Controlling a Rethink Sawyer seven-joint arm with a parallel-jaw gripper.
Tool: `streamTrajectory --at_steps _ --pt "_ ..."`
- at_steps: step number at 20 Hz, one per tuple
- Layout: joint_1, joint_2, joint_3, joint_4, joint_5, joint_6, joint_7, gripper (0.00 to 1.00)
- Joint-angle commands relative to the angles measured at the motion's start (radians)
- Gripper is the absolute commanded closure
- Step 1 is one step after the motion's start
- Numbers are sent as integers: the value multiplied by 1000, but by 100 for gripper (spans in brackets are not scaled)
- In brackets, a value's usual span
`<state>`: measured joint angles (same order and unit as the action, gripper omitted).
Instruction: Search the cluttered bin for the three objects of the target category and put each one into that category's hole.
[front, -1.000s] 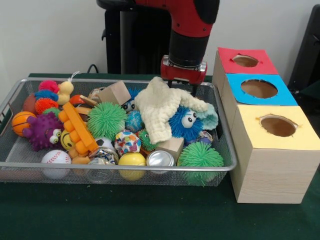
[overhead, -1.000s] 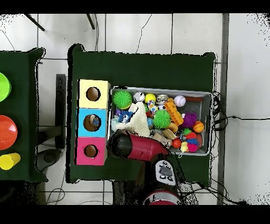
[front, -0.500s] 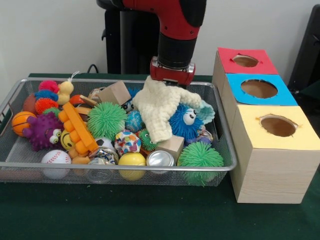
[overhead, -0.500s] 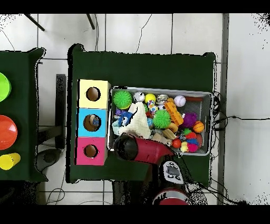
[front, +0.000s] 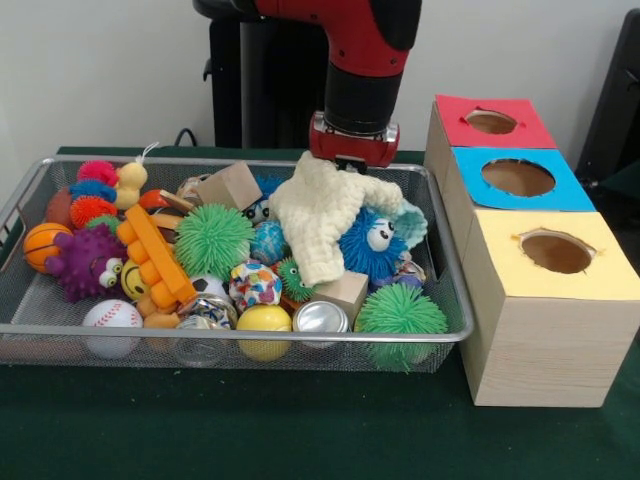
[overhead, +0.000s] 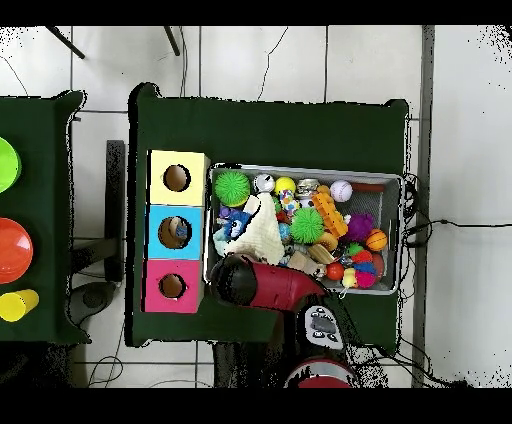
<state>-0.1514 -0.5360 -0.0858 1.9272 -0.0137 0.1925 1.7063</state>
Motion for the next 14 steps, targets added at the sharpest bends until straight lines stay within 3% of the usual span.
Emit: streamTrajectory --at_steps 1,8,14 --pt "-7 -4 53 16 -31 3 115 100" --pt "2 -83 44 36 -6 94 118 100" --pt "19 -217 -6 32 9 272 105 100"
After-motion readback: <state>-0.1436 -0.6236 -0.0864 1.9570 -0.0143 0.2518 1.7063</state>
